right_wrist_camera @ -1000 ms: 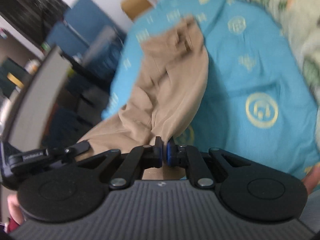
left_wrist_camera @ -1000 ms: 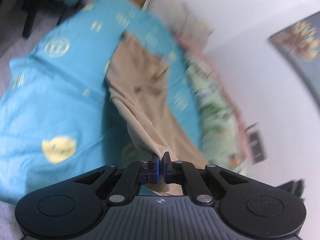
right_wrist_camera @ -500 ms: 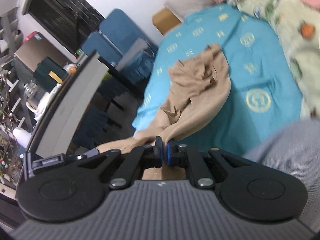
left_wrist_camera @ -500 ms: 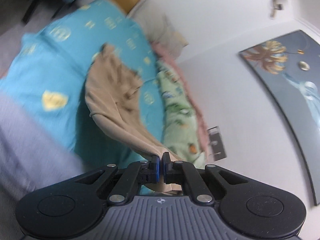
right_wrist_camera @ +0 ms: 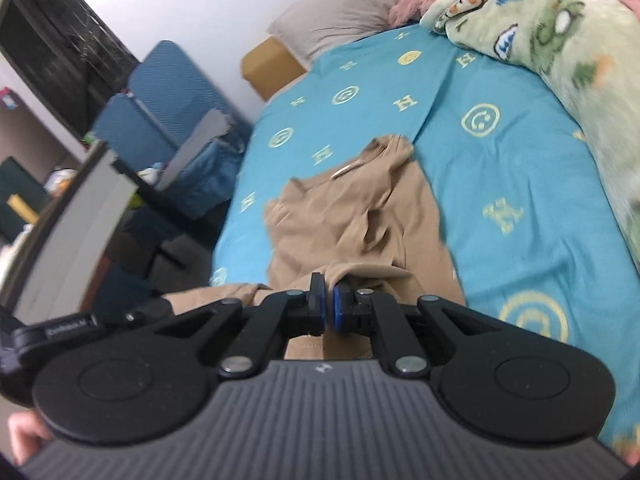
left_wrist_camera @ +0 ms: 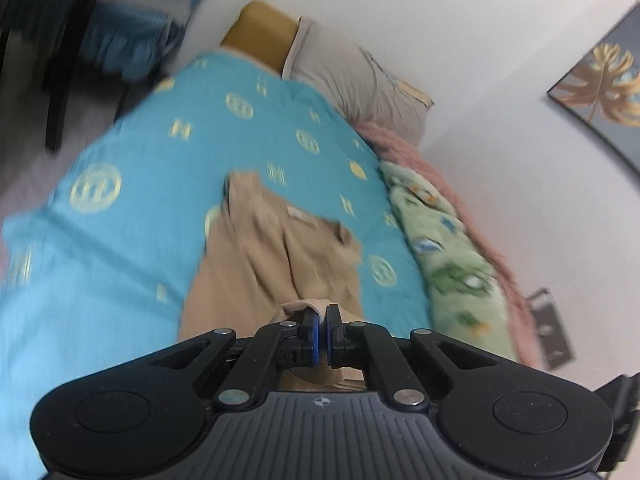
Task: Fold clothes
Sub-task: 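Lift the hem end with both grippers and fold it toward the collar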
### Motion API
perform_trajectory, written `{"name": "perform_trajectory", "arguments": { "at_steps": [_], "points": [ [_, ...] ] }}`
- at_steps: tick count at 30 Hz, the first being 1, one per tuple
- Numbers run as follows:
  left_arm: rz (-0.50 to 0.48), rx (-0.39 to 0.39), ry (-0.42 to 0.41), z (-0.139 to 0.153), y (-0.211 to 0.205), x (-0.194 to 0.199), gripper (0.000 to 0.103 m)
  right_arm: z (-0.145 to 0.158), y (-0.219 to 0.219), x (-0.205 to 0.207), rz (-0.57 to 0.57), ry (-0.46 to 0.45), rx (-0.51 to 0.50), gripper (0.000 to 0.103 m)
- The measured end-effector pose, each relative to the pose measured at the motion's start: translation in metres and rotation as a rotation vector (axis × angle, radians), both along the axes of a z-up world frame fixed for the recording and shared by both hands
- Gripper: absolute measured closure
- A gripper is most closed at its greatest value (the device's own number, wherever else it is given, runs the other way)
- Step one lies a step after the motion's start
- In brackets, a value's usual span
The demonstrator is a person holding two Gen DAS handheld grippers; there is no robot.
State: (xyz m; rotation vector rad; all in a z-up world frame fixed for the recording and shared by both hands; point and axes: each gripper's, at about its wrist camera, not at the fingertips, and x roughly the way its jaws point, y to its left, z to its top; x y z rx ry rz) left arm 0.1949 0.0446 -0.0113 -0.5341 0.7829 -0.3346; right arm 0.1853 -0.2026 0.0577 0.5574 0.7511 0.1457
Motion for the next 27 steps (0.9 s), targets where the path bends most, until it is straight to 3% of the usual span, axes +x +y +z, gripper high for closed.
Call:
{"name": "perform_trajectory", "arguments": {
  "at_steps": [9,17,24,25,26,27],
  "points": [
    [-0.012,0.234,-0.067,-0.073,-0.033,0.064,0.098,-0.068,0.011,0.082,0.001,0.014,-0.157,0.095],
    [-0.062,0.341,0.034,-0.127,-0.048,0.103,0.097,-0.112,0.039,0.114,0.047,0.111,-0.342,0.093],
    [-0.103,0.406,0.022,-0.133,-0.053,0.105,0.095,-0.115,0.033,0.119,0.029,0.133,-0.300,0.093],
    [-0.105,0.409,0.014,-0.130,-0.054,0.102,0.092,-0.113,0.033,0.118,0.028,0.129,-0.301,0.093],
    [-0.108,0.405,0.006,-0.126,-0.055,0.099,0.080,-0.111,0.034,0.116,0.028,0.125,-0.303,0.093],
    [-0.117,0.393,-0.004,-0.121,-0.056,0.095,0.059,-0.108,0.034,0.114,0.026,0.115,-0.304,0.093]
  ]
}}
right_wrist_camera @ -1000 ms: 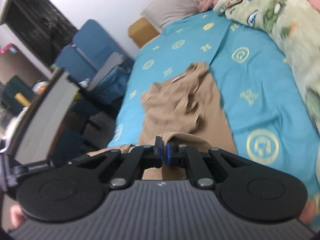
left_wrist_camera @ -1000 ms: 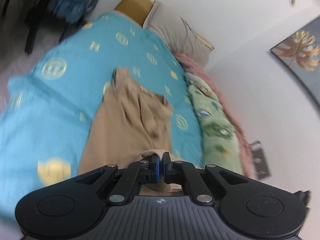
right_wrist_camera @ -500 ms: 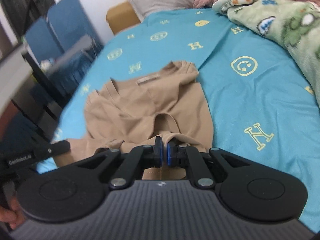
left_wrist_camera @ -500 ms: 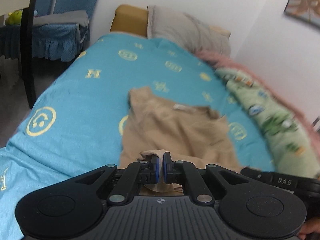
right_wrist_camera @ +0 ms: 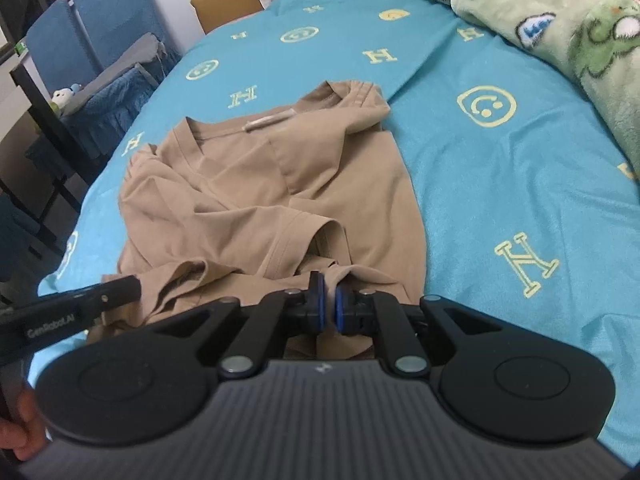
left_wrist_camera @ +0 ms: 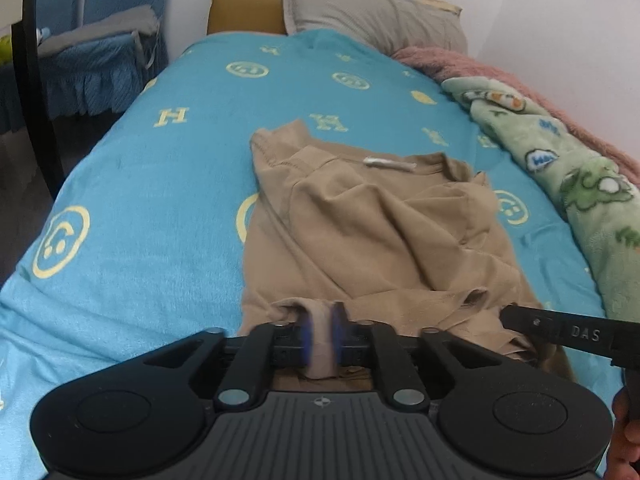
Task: Fold clothes
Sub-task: 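Lift the hem end with both grippers and fold it toward the collar, then release the folded shirt with both grippers and pull back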
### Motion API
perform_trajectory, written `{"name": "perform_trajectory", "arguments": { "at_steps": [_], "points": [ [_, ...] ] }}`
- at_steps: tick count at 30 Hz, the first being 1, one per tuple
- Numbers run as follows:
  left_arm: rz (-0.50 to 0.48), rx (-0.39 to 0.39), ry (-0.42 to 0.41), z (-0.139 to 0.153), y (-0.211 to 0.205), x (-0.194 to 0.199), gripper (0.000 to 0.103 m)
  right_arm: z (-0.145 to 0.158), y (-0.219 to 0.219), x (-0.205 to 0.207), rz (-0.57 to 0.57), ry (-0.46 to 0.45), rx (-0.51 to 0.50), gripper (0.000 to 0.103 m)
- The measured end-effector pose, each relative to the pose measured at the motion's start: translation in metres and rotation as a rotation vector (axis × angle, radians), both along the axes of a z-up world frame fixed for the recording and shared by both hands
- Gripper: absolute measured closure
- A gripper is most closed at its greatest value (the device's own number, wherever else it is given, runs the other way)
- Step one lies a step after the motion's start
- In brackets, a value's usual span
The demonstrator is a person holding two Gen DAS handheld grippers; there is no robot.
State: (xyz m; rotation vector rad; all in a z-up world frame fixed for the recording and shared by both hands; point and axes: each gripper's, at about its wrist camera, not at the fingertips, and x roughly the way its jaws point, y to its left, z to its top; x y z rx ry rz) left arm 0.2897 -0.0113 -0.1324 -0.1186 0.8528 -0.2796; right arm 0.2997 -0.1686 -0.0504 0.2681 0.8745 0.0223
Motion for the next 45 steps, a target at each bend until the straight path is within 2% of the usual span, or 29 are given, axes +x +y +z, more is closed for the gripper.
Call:
{"name": "perform_trajectory", "arguments": {
  "at_steps": [3,5,6,7,8,9,10,15,20,26,29,33,37,40,43,45],
  "points": [
    [-0.011,0.030,-0.078,0.021,-0.005,-0.019,0.023,0.016,-0.003,-0.010,-0.005,-0.065,0.019,0.092],
    [-0.020,0.065,-0.151,0.037,-0.009,-0.036,0.014,0.030,-0.005,-0.019,-0.005,-0.108,0.022,0.082],
    [-0.024,0.066,-0.174,0.044,-0.009,-0.044,0.008,0.037,-0.006,-0.023,-0.005,-0.130,0.023,0.058],
    [-0.027,0.063,-0.194,0.050,-0.009,-0.052,0.004,0.045,-0.006,-0.032,-0.013,-0.170,0.019,0.023],
    [-0.027,0.056,-0.211,0.056,-0.009,-0.060,0.000,0.053,-0.007,-0.041,-0.022,-0.212,0.014,0.010],
    [-0.026,0.049,-0.226,0.062,-0.008,-0.068,0.000,0.061,-0.007,-0.050,-0.030,-0.253,0.009,0.007],
    [-0.024,0.044,-0.237,0.068,-0.008,-0.075,0.000,0.069,-0.008,-0.059,-0.039,-0.294,0.004,0.007],
    [-0.026,0.052,-0.304,0.090,-0.010,-0.105,0.000,0.098,-0.010,-0.089,-0.041,-0.358,-0.012,0.007],
    [-0.025,0.123,-0.421,0.109,-0.017,-0.137,0.000,0.110,-0.009,-0.112,-0.044,-0.381,-0.045,0.007],
    [0.014,0.166,-0.457,0.117,-0.018,-0.170,0.000,0.129,-0.011,-0.137,-0.054,-0.418,-0.034,0.007],
    [0.038,0.171,-0.443,0.120,-0.016,-0.184,0.000,0.143,-0.011,-0.153,-0.045,-0.454,-0.043,0.007],
    [0.066,0.224,-0.440,0.130,-0.022,-0.195,0.000,0.161,-0.009,-0.169,-0.038,-0.480,-0.084,0.007],
    [0.067,0.201,-0.443,0.142,-0.027,-0.205,0.000,0.173,-0.010,-0.182,-0.032,-0.489,-0.072,0.007],
    [0.058,0.186,-0.441,0.145,-0.031,-0.209,0.000,0.168,-0.010,-0.190,-0.025,-0.505,-0.069,0.007],
    [0.060,0.152,-0.380,0.134,-0.029,-0.207,0.000,0.157,-0.011,-0.187,-0.028,-0.477,-0.075,0.007],
    [0.060,0.090,-0.276,0.121,-0.022,-0.197,0.000,0.150,-0.011,-0.181,-0.034,-0.448,-0.078,0.007]
  ]
}}
